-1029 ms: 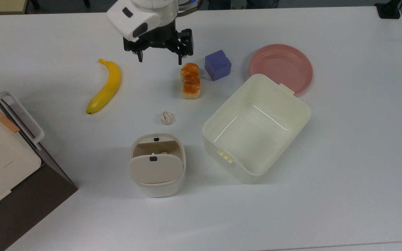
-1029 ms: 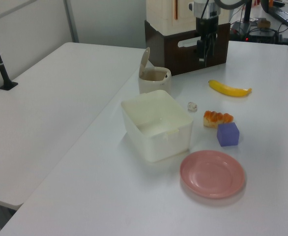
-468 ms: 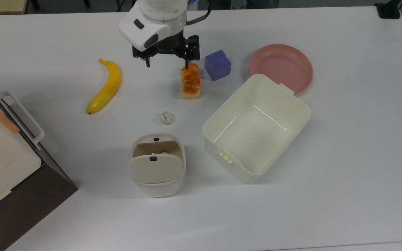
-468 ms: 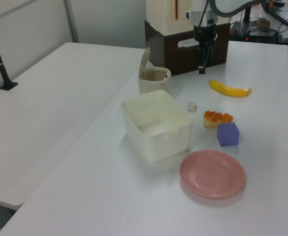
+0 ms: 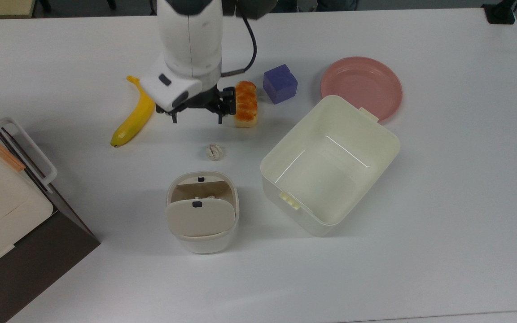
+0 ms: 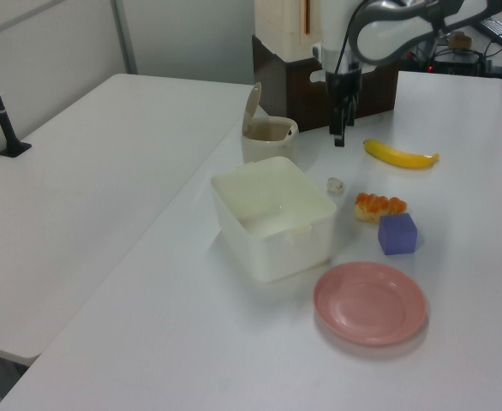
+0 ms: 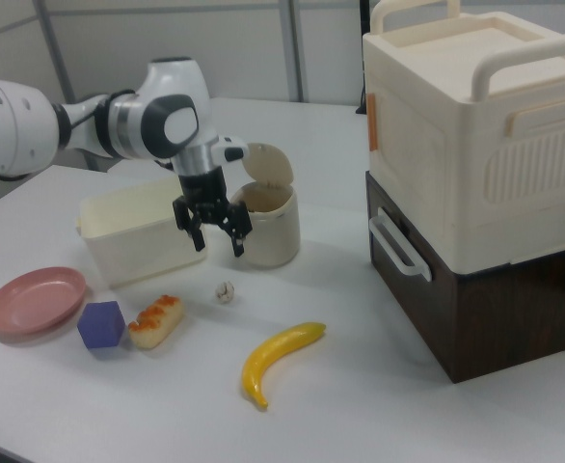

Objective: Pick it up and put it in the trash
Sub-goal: 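Move the gripper down toward the small white round object, then close the gripper on the small white round object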

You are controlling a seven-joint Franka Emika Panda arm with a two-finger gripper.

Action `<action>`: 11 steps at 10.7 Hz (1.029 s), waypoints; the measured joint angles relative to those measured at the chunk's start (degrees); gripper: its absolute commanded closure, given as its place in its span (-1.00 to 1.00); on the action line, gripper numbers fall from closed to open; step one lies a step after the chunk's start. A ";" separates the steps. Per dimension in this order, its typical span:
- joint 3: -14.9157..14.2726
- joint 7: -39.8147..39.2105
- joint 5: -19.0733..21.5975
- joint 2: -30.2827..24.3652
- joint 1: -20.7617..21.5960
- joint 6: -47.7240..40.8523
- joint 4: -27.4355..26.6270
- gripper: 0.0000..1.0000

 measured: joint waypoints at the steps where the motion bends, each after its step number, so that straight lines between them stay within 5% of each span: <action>1: 0.02 -0.56 -0.01 1.41 0.27 0.29 -0.02 -0.67; 6: 0.14 -0.88 -1.93 8.03 2.73 5.66 -0.64 -0.29; 9: 0.12 -0.88 -4.30 9.90 2.67 7.38 -0.64 0.31; 11: 0.12 -0.88 -4.80 10.12 2.67 8.01 -0.63 0.47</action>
